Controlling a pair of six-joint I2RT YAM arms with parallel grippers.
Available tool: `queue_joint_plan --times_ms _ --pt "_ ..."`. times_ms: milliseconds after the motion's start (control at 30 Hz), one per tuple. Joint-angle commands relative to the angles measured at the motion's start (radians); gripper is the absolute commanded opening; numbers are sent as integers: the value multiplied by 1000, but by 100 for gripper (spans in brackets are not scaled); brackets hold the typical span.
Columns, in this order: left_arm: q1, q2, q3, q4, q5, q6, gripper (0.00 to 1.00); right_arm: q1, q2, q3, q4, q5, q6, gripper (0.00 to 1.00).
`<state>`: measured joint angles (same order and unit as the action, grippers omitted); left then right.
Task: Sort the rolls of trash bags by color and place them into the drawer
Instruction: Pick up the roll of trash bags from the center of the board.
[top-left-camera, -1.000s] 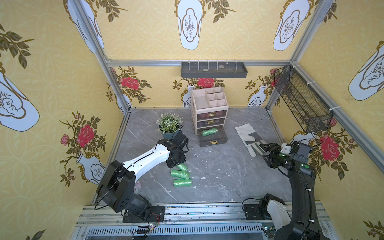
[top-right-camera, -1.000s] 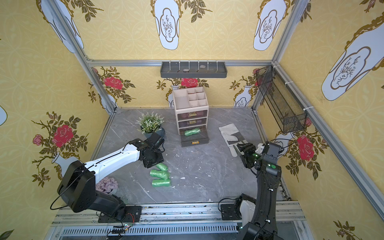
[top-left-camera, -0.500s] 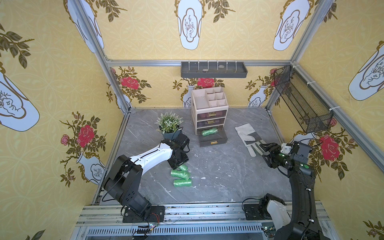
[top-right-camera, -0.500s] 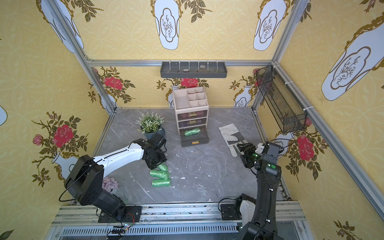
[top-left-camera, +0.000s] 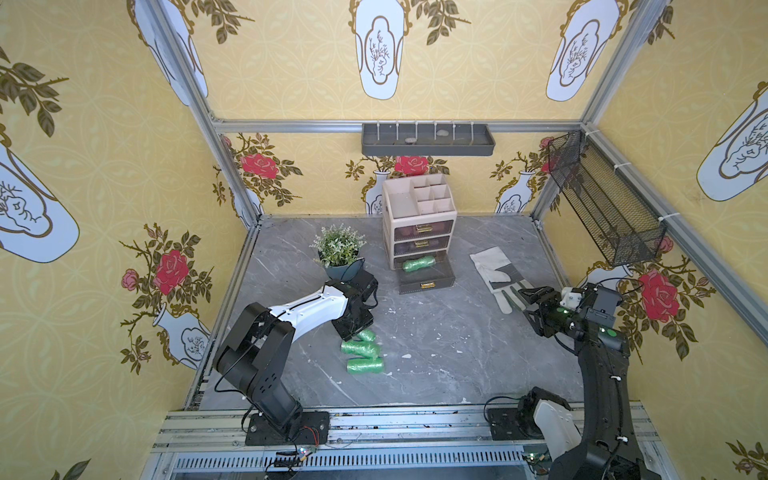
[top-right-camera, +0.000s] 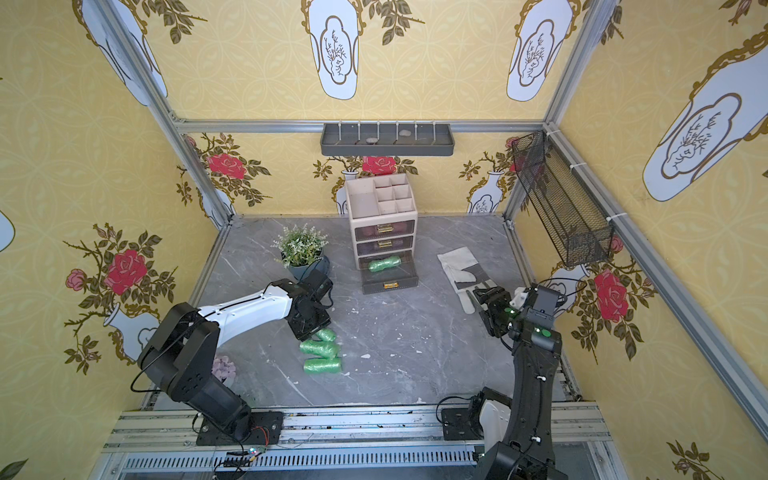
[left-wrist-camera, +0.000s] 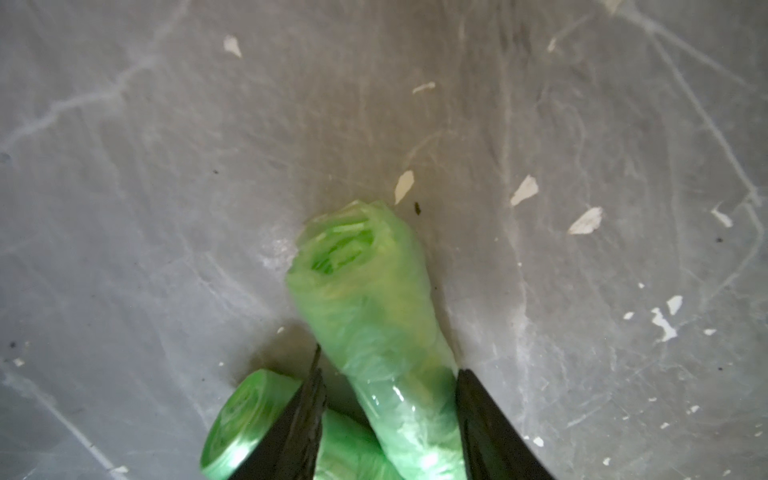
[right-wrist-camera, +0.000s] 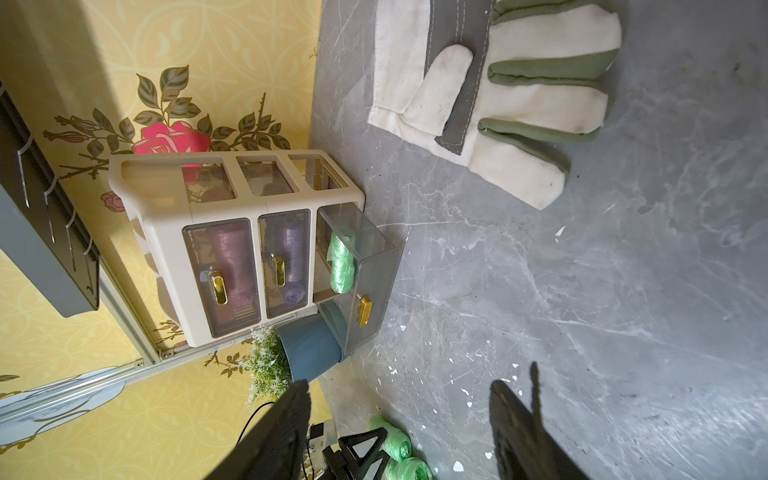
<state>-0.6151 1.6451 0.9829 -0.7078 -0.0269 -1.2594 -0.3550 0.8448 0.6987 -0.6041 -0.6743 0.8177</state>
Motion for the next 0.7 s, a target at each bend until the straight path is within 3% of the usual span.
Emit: queue_joint_plan --times_ms 0,667 --pt "5 13 0 -1 -16 13 49 1 2 6 17 -2 -5 69" --pt "13 -10 -7 6 -21 41 28 1 10 21 12 0 -5 69"
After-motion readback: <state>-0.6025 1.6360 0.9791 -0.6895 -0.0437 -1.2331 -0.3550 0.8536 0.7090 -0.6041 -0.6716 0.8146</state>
